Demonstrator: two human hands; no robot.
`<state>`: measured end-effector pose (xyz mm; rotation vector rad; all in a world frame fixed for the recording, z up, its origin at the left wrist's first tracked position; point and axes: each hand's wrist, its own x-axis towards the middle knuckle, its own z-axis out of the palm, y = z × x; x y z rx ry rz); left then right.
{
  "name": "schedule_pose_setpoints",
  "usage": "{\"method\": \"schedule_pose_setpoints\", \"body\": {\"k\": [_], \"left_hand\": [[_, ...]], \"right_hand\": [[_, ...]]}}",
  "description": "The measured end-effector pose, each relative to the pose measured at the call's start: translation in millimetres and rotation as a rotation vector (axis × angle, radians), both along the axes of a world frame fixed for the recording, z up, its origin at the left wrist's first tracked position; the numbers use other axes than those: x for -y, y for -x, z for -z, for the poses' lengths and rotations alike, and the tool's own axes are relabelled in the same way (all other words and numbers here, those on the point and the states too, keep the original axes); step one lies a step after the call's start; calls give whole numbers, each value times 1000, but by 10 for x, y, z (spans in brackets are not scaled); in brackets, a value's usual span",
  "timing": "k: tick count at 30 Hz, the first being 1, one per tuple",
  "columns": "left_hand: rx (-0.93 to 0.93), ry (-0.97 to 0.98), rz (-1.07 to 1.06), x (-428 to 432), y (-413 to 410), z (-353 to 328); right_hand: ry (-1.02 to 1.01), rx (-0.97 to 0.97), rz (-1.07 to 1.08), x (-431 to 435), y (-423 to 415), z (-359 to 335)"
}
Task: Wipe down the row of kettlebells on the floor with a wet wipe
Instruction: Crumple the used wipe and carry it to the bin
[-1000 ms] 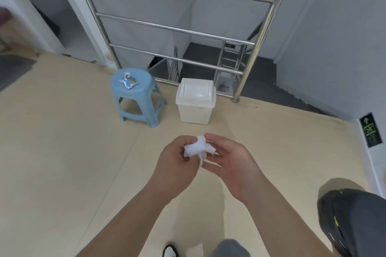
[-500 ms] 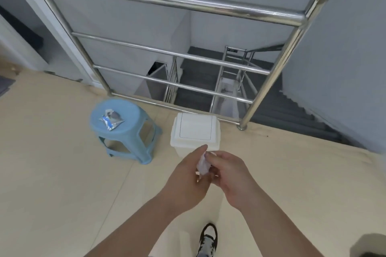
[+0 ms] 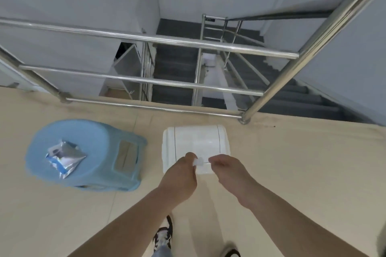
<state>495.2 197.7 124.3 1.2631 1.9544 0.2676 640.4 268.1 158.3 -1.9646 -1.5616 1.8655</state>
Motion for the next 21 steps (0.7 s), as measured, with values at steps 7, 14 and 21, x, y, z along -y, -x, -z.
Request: {"method": "schedule_pose_setpoints", "body": {"k": [7, 14, 21], "left_hand": [[-155, 169, 171, -696, 376, 1355], [-343, 240, 432, -901, 322, 1918], [-412, 279, 501, -1058, 251, 2175]], "right_hand": [[-60, 158, -230, -486, 338, 1450], [-100, 160, -165, -696, 260, 1934], [-86, 152, -190, -807, 406, 2085]]}}
